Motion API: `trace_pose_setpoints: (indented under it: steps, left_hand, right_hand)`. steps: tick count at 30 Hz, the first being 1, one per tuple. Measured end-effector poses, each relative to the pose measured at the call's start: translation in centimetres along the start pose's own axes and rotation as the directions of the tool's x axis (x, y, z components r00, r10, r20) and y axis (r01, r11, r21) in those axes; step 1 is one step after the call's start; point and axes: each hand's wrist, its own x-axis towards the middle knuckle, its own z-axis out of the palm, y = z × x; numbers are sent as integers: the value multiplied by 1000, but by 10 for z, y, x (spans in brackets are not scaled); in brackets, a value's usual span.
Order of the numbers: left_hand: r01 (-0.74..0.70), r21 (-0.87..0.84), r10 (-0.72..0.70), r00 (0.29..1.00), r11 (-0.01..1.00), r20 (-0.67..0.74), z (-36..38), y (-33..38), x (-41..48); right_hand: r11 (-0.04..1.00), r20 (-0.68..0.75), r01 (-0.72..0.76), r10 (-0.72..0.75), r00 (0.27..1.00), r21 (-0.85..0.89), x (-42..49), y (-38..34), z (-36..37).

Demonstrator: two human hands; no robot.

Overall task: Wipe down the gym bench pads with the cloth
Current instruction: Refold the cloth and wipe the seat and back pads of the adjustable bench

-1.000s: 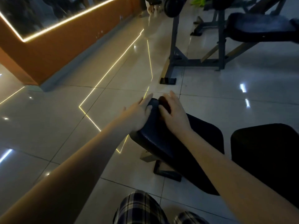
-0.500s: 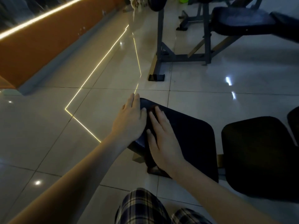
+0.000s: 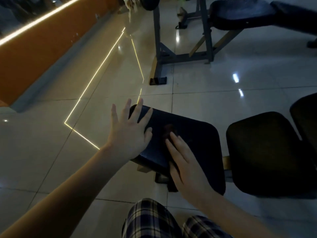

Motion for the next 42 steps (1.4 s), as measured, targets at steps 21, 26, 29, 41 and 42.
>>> trace_pose_setpoints:
  steps: [21, 26, 29, 41, 42]
  left_hand:
    - [7, 70, -7, 1000, 997, 5, -2, 15, 9]
    - [-19, 2, 19, 998, 1000, -57, 8, 13, 9]
    - [-40, -61, 34, 994, 997, -100, 7, 12, 10]
    - [-120, 41, 118, 992, 992, 49, -2, 16, 7]
    - [-119, 48, 117, 992, 992, 52, -2, 16, 6]
  right_hand:
    - [993, -22, -113, 114, 993, 34, 8, 11, -4]
    - [991, -24, -133, 133, 991, 11, 0, 15, 0]
    - [984, -68, -169, 173, 983, 50, 36, 18, -2]
    - [975, -98, -221, 224, 970, 36, 52, 31, -10]
    - [982, -79, -183, 185, 979, 38, 31, 29, -9]
